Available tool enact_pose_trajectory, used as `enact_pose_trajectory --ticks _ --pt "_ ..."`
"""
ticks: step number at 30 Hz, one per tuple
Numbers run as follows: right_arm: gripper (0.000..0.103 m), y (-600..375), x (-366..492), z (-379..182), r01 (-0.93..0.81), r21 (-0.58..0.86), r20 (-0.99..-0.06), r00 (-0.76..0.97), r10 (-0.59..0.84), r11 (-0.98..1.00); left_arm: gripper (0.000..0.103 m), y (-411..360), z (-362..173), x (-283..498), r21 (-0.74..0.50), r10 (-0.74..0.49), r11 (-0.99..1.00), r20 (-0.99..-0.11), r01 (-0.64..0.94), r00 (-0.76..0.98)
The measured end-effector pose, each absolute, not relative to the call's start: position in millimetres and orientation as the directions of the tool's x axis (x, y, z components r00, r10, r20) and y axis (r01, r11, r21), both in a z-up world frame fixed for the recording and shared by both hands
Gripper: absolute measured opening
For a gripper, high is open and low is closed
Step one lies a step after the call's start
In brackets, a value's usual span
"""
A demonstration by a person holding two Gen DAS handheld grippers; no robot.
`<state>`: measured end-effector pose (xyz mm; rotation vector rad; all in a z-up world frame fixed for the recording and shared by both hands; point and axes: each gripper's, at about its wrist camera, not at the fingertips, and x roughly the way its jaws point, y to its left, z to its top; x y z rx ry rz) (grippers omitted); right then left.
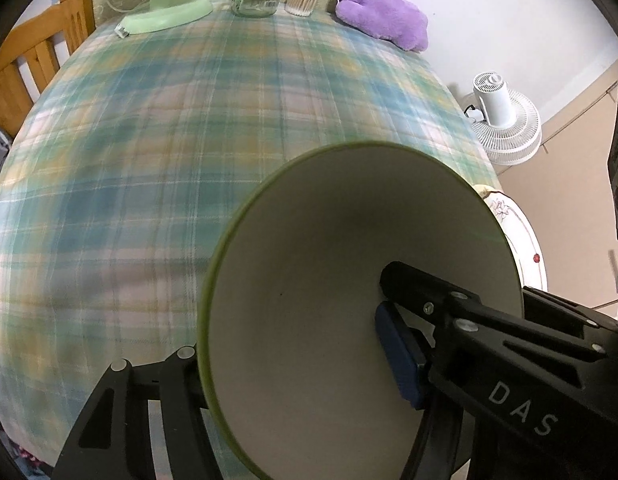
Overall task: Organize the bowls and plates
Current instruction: 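Lift the bowl stack and carry it over the plate stack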
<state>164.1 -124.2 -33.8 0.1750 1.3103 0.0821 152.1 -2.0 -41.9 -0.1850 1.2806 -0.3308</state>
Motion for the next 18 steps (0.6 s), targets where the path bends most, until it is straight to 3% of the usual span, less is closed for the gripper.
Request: enact_pose_trajectory --ticks 18 --pt "0.038 -95.7 145.7 25.7 0.077 0.179 -0.919 0.369 0.139 0.981 0.066 23.6 12.1 140.3 -0.301 -0.357 0.93 -0.877 0.21 0.322"
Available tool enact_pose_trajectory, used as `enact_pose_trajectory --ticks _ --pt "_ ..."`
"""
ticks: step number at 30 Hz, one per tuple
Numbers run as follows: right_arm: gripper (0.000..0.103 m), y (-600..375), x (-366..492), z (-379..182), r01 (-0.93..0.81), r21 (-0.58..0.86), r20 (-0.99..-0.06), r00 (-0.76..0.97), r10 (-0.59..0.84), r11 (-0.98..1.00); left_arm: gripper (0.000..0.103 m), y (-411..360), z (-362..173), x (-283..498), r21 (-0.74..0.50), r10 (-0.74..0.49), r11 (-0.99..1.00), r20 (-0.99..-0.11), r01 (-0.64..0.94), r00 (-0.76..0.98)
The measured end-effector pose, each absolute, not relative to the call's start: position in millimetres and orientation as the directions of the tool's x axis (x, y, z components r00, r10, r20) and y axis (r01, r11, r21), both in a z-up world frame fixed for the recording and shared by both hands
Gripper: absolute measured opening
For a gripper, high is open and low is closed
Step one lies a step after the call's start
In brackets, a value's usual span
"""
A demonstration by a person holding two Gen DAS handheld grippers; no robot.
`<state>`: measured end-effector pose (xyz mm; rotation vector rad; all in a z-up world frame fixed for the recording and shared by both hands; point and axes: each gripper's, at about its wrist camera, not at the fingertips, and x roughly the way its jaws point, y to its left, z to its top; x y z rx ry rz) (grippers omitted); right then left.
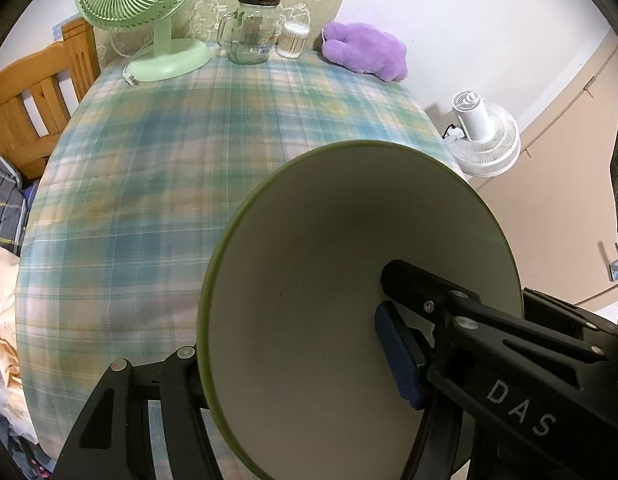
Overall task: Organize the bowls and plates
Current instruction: 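Lift the bowl stack and carry it over the plate stack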
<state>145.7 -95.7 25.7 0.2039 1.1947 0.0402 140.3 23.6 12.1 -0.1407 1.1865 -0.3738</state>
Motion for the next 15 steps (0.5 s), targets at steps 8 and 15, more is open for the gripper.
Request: enact_pose_trajectory --ticks 8,15 --pt "0.038 -101.7 138.4 32.5 0.099 0.19 -0.907 0.399 0.136 0.977 0.067 14.6 17.4 138.8 -0.28 -0.352 0.929 -0.871 0.243 0.343" --pt "0.038 -119.7 138.4 34.9 0.071 0.211 -0.895 0.414 0.164 0.975 0.066 -4.3 20.8 135.9 -0.254 -0.323 0.941 -0.873 0.225 0.365"
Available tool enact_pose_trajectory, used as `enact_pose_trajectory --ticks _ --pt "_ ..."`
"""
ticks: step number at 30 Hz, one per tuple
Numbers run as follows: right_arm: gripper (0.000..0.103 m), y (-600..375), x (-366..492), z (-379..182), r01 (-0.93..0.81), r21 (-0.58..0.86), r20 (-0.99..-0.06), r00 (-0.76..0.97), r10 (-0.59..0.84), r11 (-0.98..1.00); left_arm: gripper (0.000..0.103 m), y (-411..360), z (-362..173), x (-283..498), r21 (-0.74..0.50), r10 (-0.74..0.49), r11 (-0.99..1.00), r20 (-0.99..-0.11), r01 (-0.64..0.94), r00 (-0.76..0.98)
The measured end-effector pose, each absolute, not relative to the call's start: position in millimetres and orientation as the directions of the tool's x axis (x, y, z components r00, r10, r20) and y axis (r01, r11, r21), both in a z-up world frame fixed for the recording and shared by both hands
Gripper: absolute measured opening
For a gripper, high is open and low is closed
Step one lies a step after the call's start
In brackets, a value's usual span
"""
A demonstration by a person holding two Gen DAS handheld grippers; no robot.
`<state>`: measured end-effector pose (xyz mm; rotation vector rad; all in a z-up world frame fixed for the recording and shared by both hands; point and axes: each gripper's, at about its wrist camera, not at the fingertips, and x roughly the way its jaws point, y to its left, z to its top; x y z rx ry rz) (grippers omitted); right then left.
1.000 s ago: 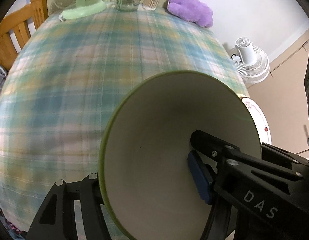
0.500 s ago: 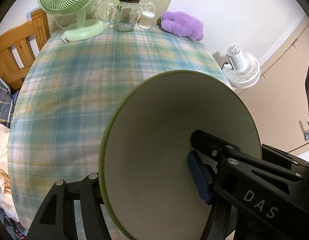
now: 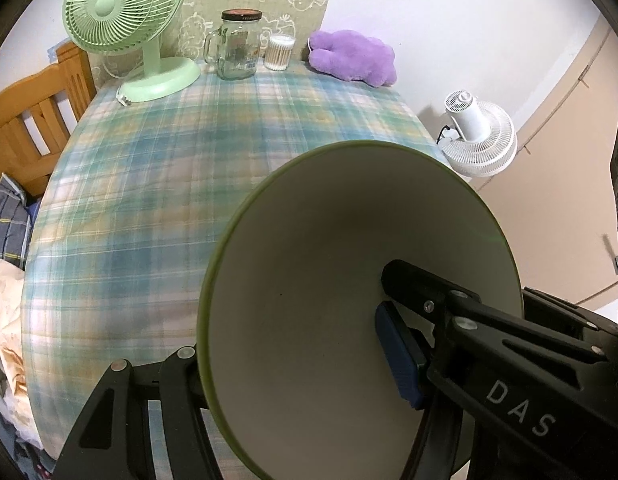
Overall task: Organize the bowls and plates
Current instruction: 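Lift the bowl stack and carry it over the plate stack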
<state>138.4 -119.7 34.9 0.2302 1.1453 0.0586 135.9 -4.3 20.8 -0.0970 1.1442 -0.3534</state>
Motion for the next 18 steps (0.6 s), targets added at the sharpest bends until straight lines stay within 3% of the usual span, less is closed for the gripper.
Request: enact_pose_trajectory --ticks 18 --pt "0.038 -205.7 140.1 50.6 0.021 0.204 -0.89 0.421 0.177 0.979 0.066 -87.3 32.8 133.4 -0.256 -0.311 0.949 -0.865 0.186 0.395"
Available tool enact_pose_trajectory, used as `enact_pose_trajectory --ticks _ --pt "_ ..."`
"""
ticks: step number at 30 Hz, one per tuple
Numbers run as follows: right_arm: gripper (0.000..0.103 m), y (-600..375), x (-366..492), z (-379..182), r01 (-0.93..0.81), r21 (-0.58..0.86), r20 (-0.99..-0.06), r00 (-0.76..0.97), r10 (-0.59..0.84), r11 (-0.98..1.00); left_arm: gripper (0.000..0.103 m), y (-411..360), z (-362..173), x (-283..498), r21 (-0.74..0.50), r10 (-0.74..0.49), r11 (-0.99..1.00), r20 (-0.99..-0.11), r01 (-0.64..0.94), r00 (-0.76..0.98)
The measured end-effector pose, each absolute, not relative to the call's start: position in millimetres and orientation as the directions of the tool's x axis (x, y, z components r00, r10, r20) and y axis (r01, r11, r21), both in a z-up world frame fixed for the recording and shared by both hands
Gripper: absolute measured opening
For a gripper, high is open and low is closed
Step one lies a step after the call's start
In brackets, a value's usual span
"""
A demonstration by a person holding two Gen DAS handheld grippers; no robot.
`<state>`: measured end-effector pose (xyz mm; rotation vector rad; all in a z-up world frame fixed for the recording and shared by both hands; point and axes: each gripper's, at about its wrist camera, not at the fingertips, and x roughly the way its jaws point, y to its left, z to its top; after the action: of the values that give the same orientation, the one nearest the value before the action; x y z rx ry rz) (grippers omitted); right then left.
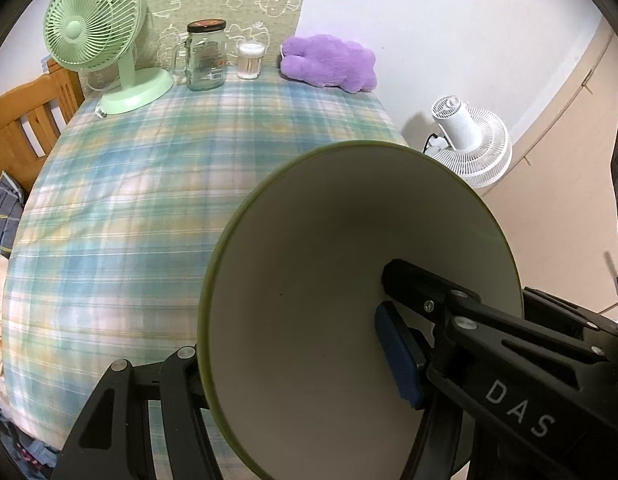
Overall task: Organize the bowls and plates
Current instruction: 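Lift the bowl stack and carry it over the plate stack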
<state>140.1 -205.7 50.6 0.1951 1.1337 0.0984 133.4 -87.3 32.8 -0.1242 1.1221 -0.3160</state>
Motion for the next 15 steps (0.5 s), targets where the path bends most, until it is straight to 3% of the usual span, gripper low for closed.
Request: enact_pose_trajectory --ticks 15 --pt "0.038 -265.0 141.9 46.5 -0.007 0.19 -0.898 0.403 0.177 0.982 0.066 -145.5 24.5 130.6 -0.268 -0.309 0.951 -0.866 0.157 0.393"
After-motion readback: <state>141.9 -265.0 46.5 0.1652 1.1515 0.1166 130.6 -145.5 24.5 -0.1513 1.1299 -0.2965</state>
